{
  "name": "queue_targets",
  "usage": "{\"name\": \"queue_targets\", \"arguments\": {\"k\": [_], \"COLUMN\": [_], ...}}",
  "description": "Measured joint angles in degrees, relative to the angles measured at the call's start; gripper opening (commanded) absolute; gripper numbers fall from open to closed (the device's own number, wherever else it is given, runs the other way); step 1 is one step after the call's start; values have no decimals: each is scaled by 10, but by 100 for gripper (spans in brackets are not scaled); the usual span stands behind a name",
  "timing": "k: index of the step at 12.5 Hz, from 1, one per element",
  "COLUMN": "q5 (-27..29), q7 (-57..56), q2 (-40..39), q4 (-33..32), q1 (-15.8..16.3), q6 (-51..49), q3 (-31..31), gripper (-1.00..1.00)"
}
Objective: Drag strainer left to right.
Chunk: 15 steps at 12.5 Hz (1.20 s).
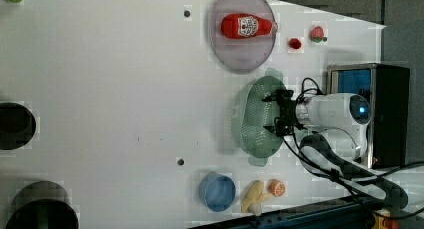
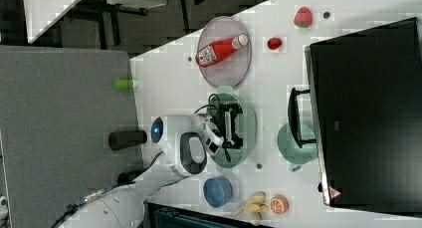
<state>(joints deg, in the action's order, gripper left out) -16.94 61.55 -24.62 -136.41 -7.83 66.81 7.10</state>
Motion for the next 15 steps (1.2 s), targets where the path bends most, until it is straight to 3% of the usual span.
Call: {"name": "queue_targets", "arguments": {"k": [2,8,12,15], "q5": [-20,2,-4,-8], "q7": [-22,-74,-176,-214], "q2": [6,6,24,71], "q4": [-4,-10,-12,-10], "q1": [1,-10,-31,-35], "q6": [2,5,10,-29], "q3": [-29,-99,-93,-47], "gripper": [100,100,100,100]}}
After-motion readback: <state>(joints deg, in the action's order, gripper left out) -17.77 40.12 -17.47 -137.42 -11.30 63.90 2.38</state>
